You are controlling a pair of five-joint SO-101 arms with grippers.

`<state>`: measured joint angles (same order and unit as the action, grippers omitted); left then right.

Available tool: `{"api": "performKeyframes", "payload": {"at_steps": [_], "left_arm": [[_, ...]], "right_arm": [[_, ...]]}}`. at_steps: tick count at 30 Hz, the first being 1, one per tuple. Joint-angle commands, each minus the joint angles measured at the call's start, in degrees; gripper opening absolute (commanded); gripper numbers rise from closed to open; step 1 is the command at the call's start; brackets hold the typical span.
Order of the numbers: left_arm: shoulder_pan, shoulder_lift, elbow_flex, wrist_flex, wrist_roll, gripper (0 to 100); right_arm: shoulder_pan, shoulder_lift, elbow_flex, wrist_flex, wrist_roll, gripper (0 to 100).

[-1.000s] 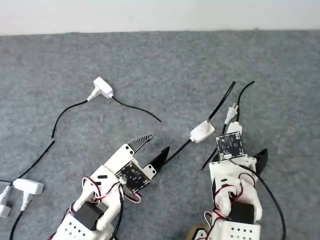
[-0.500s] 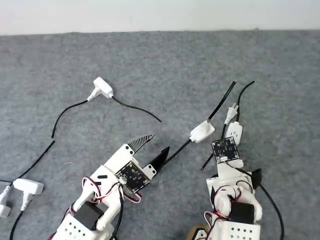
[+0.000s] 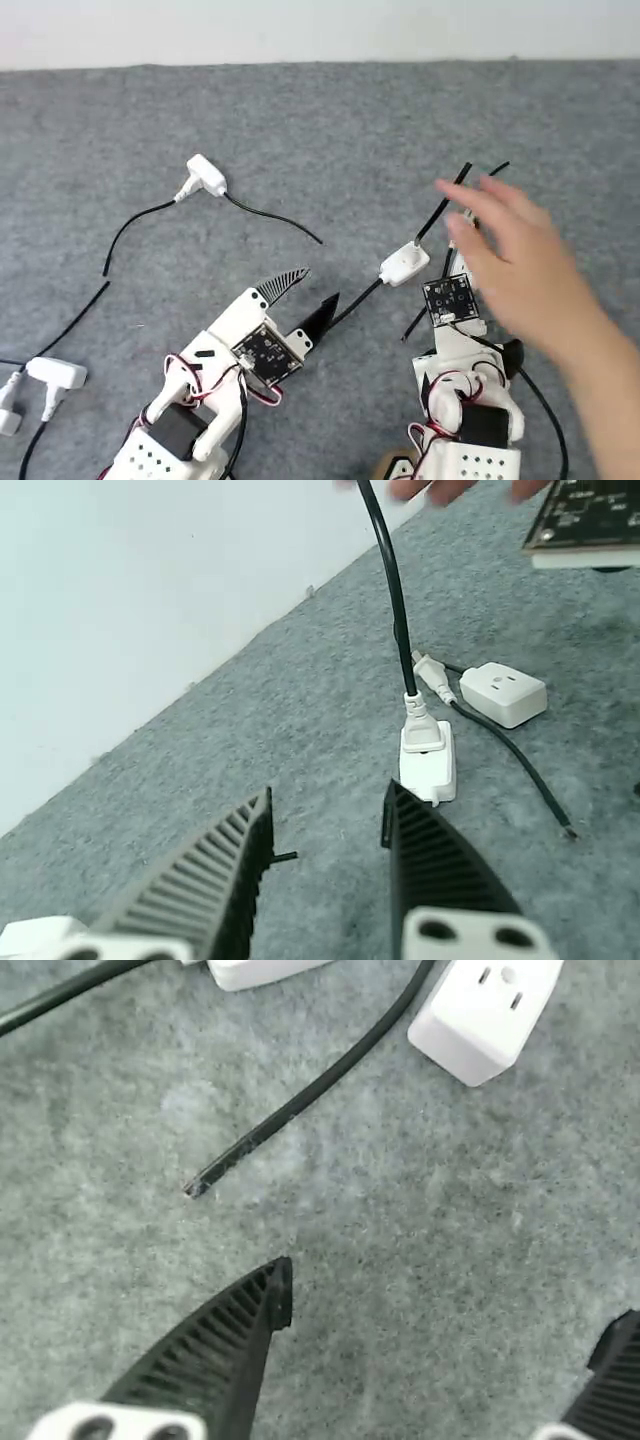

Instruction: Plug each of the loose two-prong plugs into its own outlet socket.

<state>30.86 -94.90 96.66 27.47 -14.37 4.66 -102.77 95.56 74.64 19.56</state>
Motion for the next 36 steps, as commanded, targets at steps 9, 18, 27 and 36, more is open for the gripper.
{"api": "performKeyframes", "payload": {"at_steps": [9, 18, 27, 36], "left_arm": [[-1.41, -0.7, -0.4, -2.73, -1.76, 19], [-1.49, -0.35, -0.31, -2.81, -1.49, 19], [-1.14, -0.35, 0.13, -2.99, 0.44, 19], [-10.02, -0.79, -2.86, -3.25, -1.85, 19]], "right_arm": [[-0.04, -0.57, 0.97, 0.22, -0.53, 45.1], [-0.04, -0.57, 0.97, 0.22, -0.53, 45.1], [-0.31, -0.57, 0.97, 0.22, -0.53, 45.1], [-0.31, -0.57, 0.97, 0.22, -0.53, 45.1]]}}
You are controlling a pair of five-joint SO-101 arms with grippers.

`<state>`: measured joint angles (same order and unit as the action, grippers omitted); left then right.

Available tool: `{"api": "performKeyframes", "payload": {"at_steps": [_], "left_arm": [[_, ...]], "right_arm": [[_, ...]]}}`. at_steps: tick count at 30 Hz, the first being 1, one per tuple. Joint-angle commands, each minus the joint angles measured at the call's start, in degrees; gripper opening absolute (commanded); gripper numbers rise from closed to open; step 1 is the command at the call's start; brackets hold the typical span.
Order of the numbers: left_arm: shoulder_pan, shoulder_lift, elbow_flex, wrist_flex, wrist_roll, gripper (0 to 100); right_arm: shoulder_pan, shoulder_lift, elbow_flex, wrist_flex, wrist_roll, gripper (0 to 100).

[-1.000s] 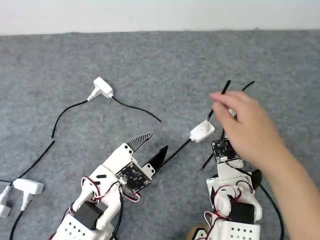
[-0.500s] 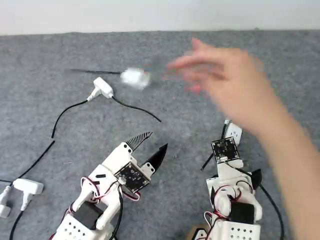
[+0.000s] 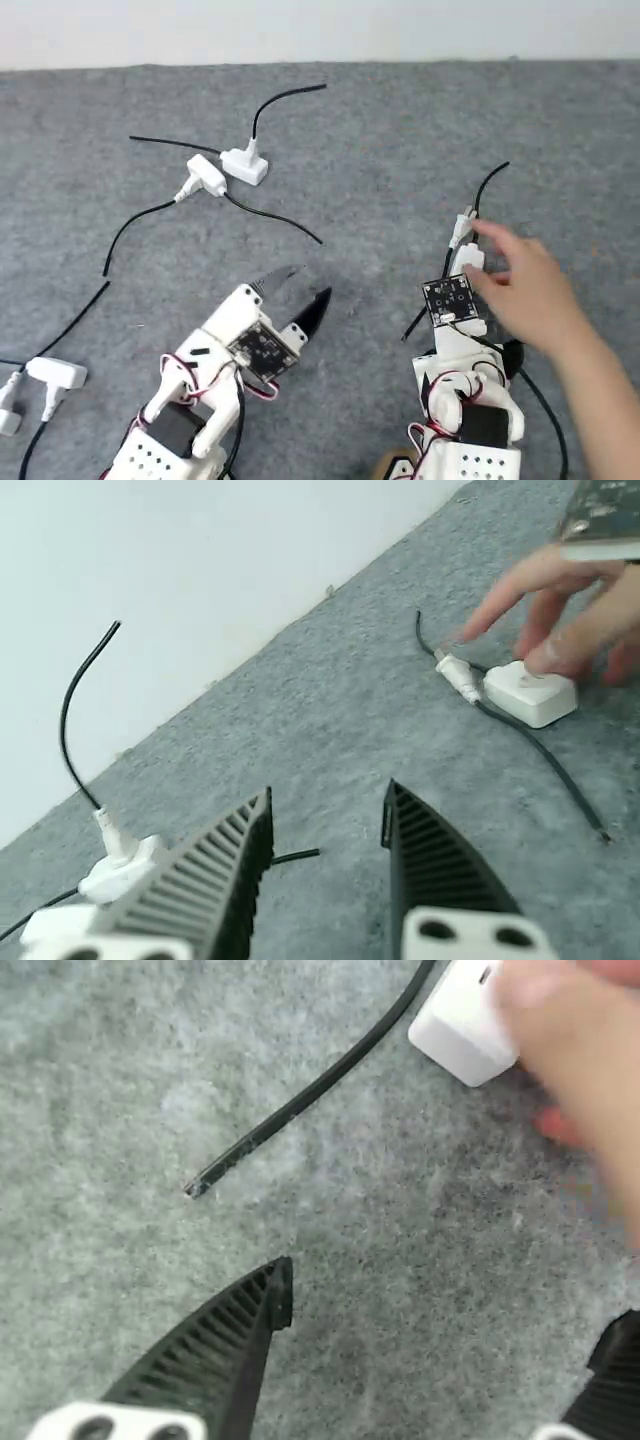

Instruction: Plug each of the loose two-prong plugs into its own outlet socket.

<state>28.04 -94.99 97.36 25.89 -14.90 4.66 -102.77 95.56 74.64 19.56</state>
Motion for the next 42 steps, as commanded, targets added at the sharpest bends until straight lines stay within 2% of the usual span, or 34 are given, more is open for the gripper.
{"api": "performKeyframes", "payload": {"at_steps": [1, 5, 8, 15, 20, 42], "left_arm": [[-10.81, -0.7, -4.88, -1.32, -1.93, 19], [-22.95, -0.7, -6.37, -1.32, -1.85, 19], [-26.2, -0.44, -5.41, -0.18, -1.76, 19], [-26.73, -0.62, -3.12, 2.2, -1.41, 19], [-26.73, -0.62, -2.86, 2.11, 1.58, 19], [-26.64, -0.62, -2.24, 2.11, 1.49, 19]], "right_arm": [[-0.31, -0.57, 0.97, 0.22, -0.53, 45.1], [-0.31, -0.57, 0.97, 0.22, -0.53, 45.1], [-0.31, -0.57, 0.97, 0.22, -0.53, 45.1], [-0.31, -0.57, 0.97, 0.22, -0.53, 45.1], [-0.4, -0.57, 0.97, 0.22, -0.53, 45.1], [-0.4, -0.57, 0.97, 0.22, -0.53, 45.1]]}}
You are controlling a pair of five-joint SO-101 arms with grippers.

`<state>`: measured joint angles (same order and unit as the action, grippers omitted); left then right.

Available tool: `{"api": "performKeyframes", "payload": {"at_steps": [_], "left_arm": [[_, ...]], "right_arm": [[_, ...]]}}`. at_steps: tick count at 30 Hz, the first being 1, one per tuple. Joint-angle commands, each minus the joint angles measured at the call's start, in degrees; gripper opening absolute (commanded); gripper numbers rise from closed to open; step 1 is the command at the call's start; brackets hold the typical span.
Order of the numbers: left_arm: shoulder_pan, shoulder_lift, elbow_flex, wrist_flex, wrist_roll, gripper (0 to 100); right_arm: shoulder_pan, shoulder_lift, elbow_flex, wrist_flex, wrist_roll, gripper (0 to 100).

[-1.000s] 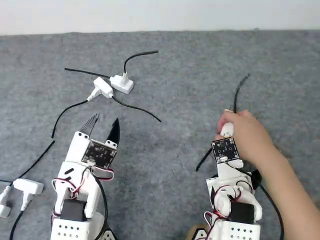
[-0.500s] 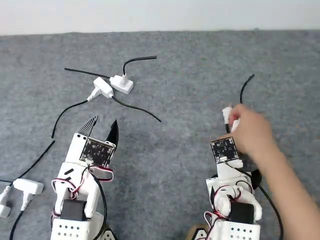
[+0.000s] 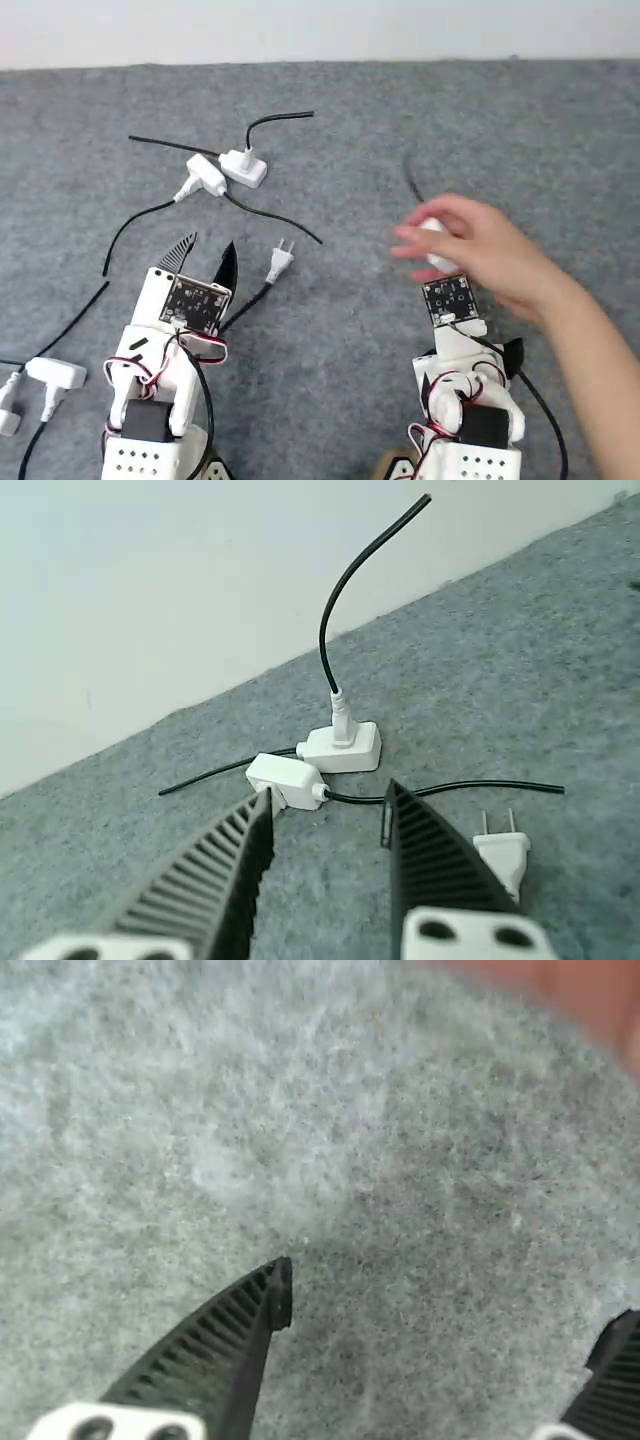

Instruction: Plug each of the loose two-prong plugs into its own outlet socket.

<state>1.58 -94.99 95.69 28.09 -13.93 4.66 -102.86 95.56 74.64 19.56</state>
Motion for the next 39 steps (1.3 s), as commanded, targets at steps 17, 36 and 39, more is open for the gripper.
{"api": "performKeyframes", "payload": {"at_steps": [17, 36, 39], "left_arm": [[-0.18, -0.35, 1.1, -2.55, 0.35, 19], [0.18, -0.26, -1.36, 2.73, 0.97, 19], [0.26, -0.18, -6.81, 9.32, 3.34, 19]], "right_arm": [[-0.4, -0.48, 0.97, 0.22, -0.53, 45.1], [-0.48, -0.48, 0.97, 0.22, -0.7, 45.1], [-1.36, -0.48, 0.97, 0.22, -0.62, 45.1]]}}
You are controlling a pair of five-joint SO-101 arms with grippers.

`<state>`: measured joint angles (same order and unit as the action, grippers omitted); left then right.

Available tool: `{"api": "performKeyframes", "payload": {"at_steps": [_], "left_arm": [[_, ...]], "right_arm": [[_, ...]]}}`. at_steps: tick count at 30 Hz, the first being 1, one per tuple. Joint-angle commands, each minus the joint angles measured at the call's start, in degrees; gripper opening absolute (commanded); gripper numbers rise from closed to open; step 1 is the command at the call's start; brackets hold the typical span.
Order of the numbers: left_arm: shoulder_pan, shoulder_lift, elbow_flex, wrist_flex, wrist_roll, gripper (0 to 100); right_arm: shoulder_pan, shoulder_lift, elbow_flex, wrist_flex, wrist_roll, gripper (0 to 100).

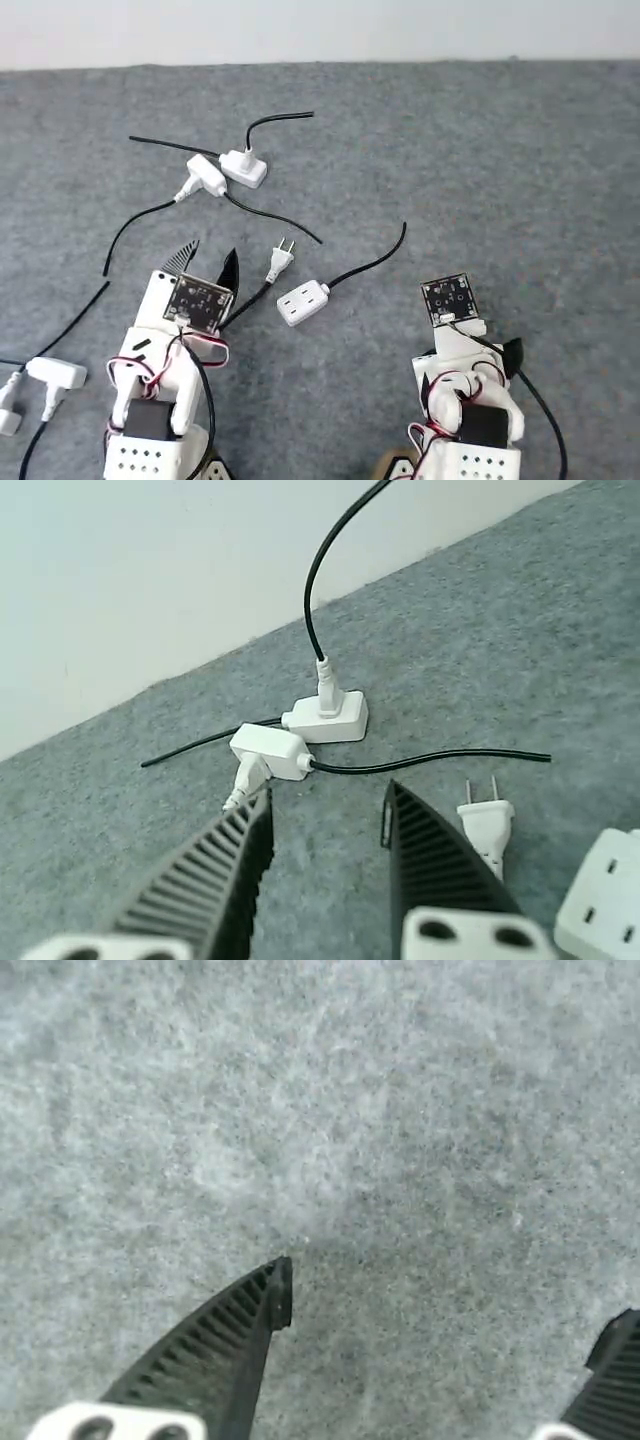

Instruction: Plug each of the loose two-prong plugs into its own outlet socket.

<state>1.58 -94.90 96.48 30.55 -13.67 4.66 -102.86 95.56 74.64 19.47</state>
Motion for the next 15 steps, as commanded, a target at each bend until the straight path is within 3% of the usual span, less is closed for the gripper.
{"api": "performKeyframes", "payload": {"at_steps": [1, 6, 11, 15], "left_arm": [[0.26, -0.26, -9.63, 8.97, 3.16, 19], [1.32, -0.26, -17.27, 17.23, 3.52, 19], [5.54, 1.76, -17.71, 18.2, 4.13, 19], [5.63, 13.19, -23.6, 18.02, 4.66, 19]], "right_arm": [[-2.33, -0.48, 0.97, 0.22, -0.53, 45.1], [-7.16, -0.48, 0.97, 0.22, -0.44, 45.1], [-6.9, -0.48, 0.97, 0.13, -0.44, 45.1], [-6.9, -0.48, 0.97, -1.8, -0.44, 45.1]]}}
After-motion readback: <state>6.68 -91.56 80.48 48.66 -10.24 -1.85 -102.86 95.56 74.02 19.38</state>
